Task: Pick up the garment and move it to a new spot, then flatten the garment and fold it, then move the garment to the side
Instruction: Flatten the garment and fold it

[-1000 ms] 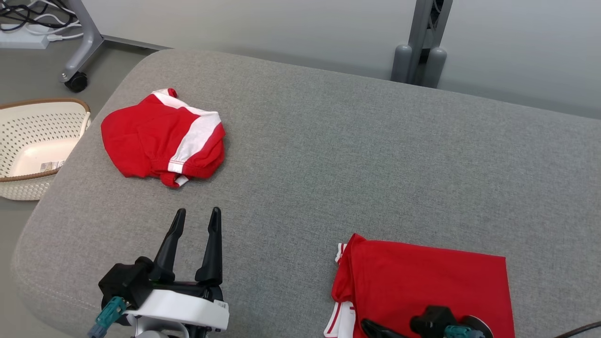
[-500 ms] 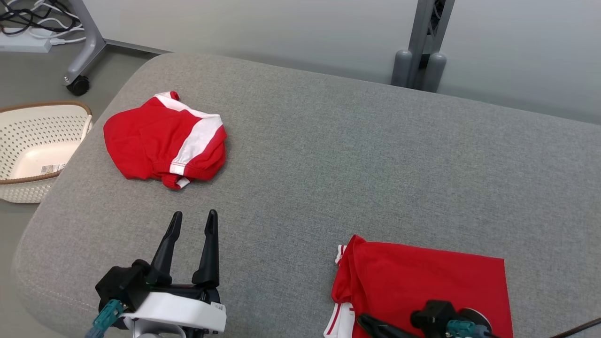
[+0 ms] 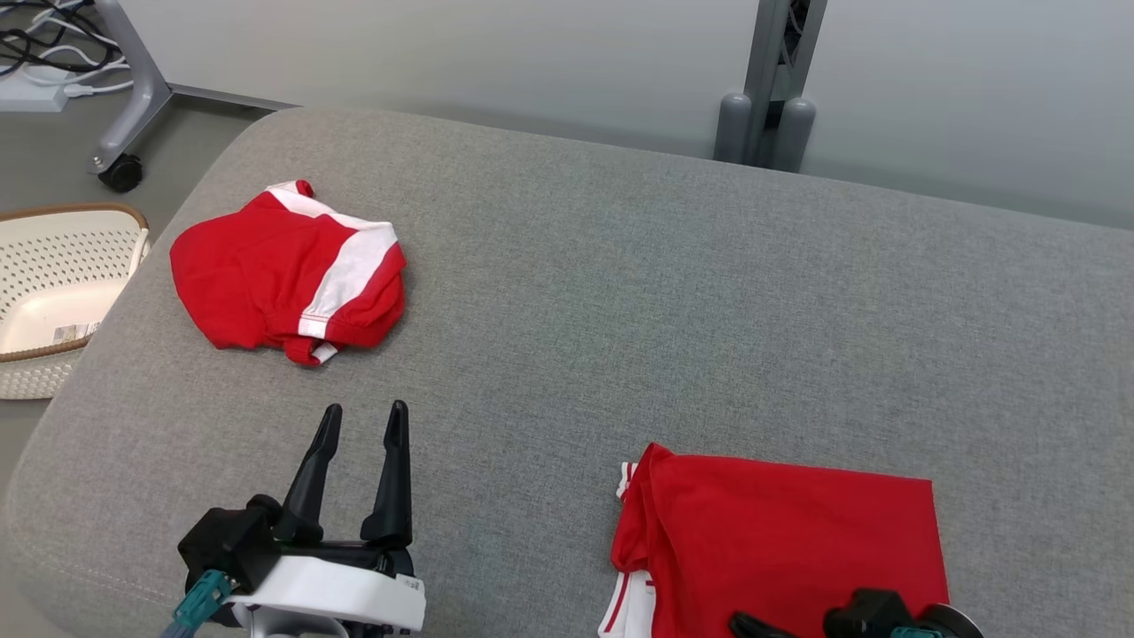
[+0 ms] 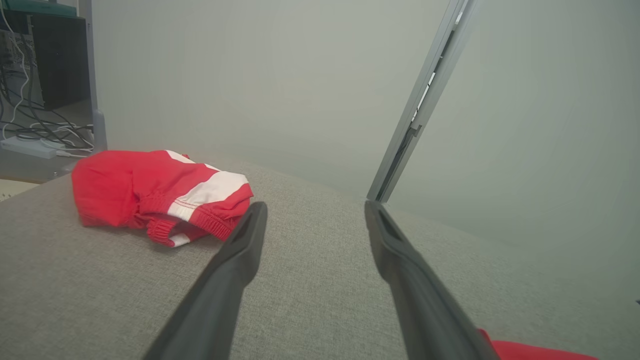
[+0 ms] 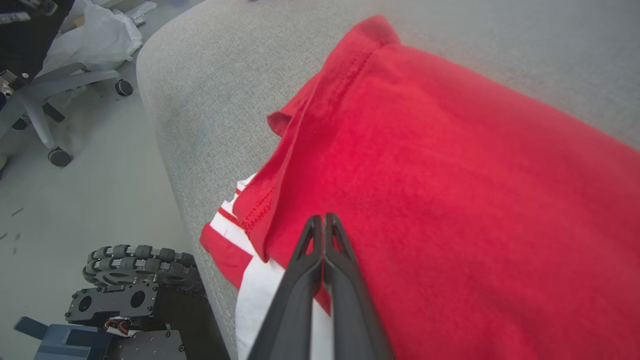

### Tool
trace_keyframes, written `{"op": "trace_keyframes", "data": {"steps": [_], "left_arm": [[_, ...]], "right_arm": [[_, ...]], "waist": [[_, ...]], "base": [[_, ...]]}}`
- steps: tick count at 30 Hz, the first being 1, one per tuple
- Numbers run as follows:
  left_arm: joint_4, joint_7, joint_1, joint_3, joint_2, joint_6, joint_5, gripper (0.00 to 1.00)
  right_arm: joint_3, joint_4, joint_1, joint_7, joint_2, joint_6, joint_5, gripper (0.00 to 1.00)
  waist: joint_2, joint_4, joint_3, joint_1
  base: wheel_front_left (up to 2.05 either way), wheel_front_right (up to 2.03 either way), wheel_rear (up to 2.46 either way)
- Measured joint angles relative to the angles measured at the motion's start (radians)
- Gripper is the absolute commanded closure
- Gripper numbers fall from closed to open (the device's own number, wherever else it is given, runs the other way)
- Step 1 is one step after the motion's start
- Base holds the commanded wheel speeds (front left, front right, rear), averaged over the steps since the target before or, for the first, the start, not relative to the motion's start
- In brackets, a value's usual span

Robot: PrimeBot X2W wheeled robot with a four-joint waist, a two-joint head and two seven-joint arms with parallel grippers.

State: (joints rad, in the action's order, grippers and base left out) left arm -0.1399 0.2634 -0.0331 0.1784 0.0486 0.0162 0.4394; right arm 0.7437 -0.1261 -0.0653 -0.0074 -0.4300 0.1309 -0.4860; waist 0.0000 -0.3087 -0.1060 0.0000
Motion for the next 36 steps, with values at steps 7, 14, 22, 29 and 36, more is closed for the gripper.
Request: {"op": "trace_keyframes", "data": {"steps": [7,14,22,29,36], "left_arm": [[-0.003,0.000,-0.001,0.003,0.000,0.002,-0.001,0.00],[-0.006,0.000,-0.004,0.001,0.000,0.005,-0.007,0.00],[-0.007,0.000,-0.003,0.003,0.000,0.005,-0.006,0.00],[-0.006,0.000,-0.004,0.005,0.000,0.005,0.000,0.00],[-0.004,0.000,-0.005,0.008,0.000,0.001,0.004,0.00]], "right_arm": [[0.034,-0.022,0.003,0.030,0.008,0.000,0.002,1.00],[0.089,-0.045,-0.013,0.053,0.008,0.000,-0.003,1.00],[0.120,-0.059,-0.038,0.051,0.017,0.000,-0.019,1.00],[0.133,-0.073,-0.071,0.048,0.020,0.000,-0.023,1.00],[0.146,-0.090,-0.110,0.038,0.023,0.000,-0.011,1.00]], "waist": [[0.0000,-0.009,-0.007,0.0000],[0.0000,-0.028,-0.009,0.0000],[0.0000,-0.047,-0.007,0.0000],[0.0000,-0.058,-0.015,0.0000],[0.0000,-0.066,-0.024,0.0000]], "base": [[0.00,0.00,0.00],[0.00,0.00,0.00],[0.00,0.00,0.00],[0.00,0.00,0.00],[0.00,0.00,0.00]]}}
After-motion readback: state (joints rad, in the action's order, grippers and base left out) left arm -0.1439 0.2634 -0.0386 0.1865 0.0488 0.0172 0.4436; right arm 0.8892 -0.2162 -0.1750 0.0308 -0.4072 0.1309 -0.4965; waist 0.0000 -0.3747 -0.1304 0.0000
